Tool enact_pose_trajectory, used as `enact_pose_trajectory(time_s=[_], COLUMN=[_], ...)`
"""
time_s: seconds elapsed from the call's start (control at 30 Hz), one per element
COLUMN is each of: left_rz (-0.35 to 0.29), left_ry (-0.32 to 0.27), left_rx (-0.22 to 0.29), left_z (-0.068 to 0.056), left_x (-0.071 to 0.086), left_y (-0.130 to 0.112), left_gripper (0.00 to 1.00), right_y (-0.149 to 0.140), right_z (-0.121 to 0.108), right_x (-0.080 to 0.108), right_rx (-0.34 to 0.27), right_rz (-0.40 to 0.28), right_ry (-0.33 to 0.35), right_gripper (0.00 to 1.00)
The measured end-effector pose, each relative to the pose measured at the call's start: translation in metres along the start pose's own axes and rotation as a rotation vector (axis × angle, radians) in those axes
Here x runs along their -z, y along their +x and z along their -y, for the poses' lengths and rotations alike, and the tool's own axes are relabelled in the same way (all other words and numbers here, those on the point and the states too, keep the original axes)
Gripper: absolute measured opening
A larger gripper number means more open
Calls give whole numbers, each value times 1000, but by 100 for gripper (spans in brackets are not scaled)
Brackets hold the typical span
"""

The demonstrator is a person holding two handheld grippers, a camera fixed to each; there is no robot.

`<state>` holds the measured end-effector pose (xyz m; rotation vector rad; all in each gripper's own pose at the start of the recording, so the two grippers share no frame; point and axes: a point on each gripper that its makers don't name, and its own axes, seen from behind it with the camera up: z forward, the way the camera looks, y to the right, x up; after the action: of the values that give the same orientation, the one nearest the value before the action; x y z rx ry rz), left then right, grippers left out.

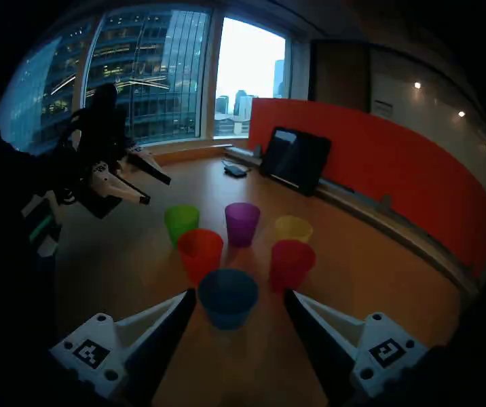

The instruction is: Pour water

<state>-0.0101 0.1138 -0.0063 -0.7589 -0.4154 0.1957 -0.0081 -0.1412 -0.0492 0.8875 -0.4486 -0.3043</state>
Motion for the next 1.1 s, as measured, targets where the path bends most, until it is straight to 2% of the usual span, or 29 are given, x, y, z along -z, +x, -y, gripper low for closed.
enact_pose_trajectory(time_s=[0.43,1.1], left_rz=[91,141], left_ry=[-16,-71], left_rx=[-1,-15], left_z=[1,-5], left_x=[-16,-47], left_y=[-38,-48], left_gripper=[100,100], right_y=[-36,-53], right_z=[8,13], right_x=[-21,-64], right_rx=[13,4], right_rz=[74,119], right_ry=[35,88], right_gripper=[100,100])
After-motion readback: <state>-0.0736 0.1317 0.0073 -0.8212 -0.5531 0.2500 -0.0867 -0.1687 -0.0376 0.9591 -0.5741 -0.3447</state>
